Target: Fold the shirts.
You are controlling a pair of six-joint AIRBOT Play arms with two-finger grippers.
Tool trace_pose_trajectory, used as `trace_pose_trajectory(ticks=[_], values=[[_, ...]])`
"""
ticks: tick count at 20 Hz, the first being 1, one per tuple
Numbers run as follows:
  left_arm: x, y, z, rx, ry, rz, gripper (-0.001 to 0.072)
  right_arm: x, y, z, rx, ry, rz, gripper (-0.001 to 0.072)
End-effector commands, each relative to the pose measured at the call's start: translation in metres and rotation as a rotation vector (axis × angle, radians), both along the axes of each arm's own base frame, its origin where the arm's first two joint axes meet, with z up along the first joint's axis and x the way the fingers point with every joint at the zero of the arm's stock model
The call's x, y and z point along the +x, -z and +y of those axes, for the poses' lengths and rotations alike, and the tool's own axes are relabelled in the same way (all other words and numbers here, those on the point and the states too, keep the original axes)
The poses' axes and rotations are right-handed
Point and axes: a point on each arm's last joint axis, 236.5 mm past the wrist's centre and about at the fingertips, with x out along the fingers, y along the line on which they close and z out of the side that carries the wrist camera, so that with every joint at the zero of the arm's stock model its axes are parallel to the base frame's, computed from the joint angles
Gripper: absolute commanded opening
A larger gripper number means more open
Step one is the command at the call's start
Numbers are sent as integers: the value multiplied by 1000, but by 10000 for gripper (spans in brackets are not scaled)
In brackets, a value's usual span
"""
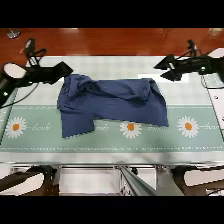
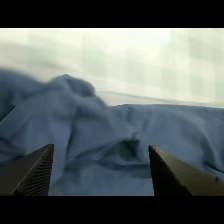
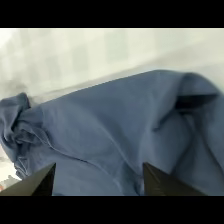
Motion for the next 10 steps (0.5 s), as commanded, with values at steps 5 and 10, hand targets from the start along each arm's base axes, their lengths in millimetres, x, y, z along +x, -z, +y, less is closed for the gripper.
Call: trace_pose_trajectory(ticks=[5,10], values=[[-93,69,129,-65,-145,438,705,-143,38,-146,-383,25,299,622],[-102,109,108,-335,-179,524,704,-177,63,-63,-95,86,144,616]])
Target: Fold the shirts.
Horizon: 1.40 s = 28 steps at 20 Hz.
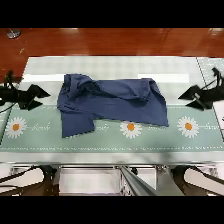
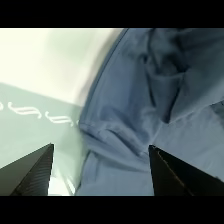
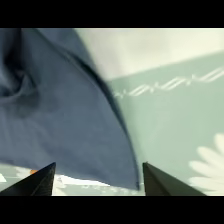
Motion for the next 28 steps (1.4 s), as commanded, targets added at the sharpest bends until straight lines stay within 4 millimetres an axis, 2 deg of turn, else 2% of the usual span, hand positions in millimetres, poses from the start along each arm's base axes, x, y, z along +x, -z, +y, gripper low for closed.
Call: trace_pose_trajectory(ticks=[1,3,6,7,9,15,16,17,18,20,23,24,26,28], values=[[-4,18,-20,-185,-30,44,705,-31,14,41,133,35,-74,616],[0,30,-34,-223,-8,69,704,-44,19,50,149,32,-66,617],[-3,48,-40,-249,-6,124,704,-52,16,54,150,25,-71,616],[-3,49,-40,-250,-7,128,666,-53,16,55,155,23,-68,616],[2,47,-43,-262,-17,116,665,-52,16,54,152,24,-68,617],[6,49,-75,-246,54,108,659,-49,17,52,148,43,-70,616],[8,48,-78,-241,63,103,589,-50,17,53,153,44,-64,616],[9,46,-80,-239,74,97,324,-52,17,54,155,43,-56,616],[11,42,-81,-237,102,81,18,-56,21,50,134,44,-35,616],[12,32,-84,-247,147,64,19,-71,37,34,49,45,43,616],[14,19,-87,-254,189,44,19,-118,59,5,-97,45,256,616],[16,18,-87,-253,191,39,19,-129,62,7,-97,30,299,616],[16,18,-88,-252,194,38,20,-131,65,22,-32,38,296,616],[16,18,-91,-249,203,37,20,-112,67,27,-5,81,218,616]])
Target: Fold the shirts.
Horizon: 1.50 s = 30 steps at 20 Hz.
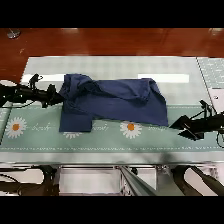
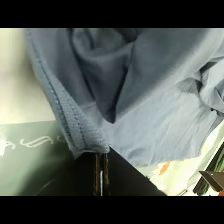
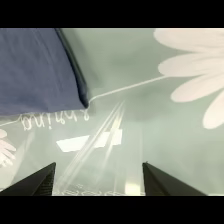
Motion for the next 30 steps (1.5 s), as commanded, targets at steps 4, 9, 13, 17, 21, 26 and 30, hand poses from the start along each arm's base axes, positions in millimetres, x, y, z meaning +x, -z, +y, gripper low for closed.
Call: trace_pose_trajectory(ticks=[4,9,13,17,21,26,30], values=[[2,-4,-12,-1,44,-32,20,36,7,5,54,140,-86,616],[4,-3,-12,4,38,-36,19,59,21,26,209,190,-92,615],[4,-3,-12,5,37,-37,19,75,28,40,221,174,-116,614],[3,-5,-13,0,41,-34,20,109,22,60,167,99,-158,426],[17,-37,-17,-46,10,-108,20,124,-3,73,180,-68,-187,31],[78,-224,5,-25,-86,-613,20,216,-194,58,72,-180,-651,31],[55,-424,23,137,-166,-1111,19,209,-409,55,-102,-230,-1127,31]])
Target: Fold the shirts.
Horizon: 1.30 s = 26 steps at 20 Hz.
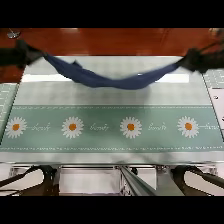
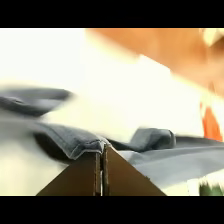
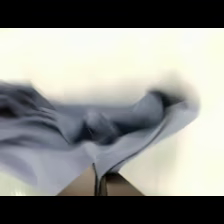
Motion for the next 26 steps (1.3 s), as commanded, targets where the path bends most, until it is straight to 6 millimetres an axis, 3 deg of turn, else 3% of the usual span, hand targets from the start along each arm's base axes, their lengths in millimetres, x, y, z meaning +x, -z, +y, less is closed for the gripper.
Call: trace_pose_trajectory(ticks=[1,2,4,7,9,11,13,15,17,19,20,23,26], values=[[-44,-168,4,100,-88,-407,19,-42,-174,8,-116,-9,-386,31],[-68,-201,4,154,-111,-492,19,-64,-205,8,-161,2,-468,31],[-111,-239,12,310,-198,-593,19,-112,-250,0,-261,73,-591,31],[-174,-265,32,519,-382,-647,19,-182,-276,-24,-394,230,-650,31],[-215,-279,37,648,-475,-692,19,-221,-281,-27,-449,261,-673,31],[-249,-289,32,715,-527,-735,19,-249,-274,-22,-475,251,-652,31],[-279,-289,29,774,-555,-744,19,-267,-263,-19,-493,234,-617,31],[-297,-282,29,793,-541,-729,19,-277,-257,-17,-498,225,-598,31],[-297,-269,35,793,-524,-681,19,-276,-245,-16,-493,211,-545,31],[-274,-246,44,782,-504,-602,19,-260,-223,-17,-475,187,-468,31],[-255,-224,47,783,-481,-538,19,-247,-204,-18,-459,165,-406,32],[-185,-131,58,760,-387,-274,19,-199,-139,-16,-383,102,-226,32],[-118,-42,57,692,-291,-77,19,-136,-67,-15,-291,57,-110,31]])
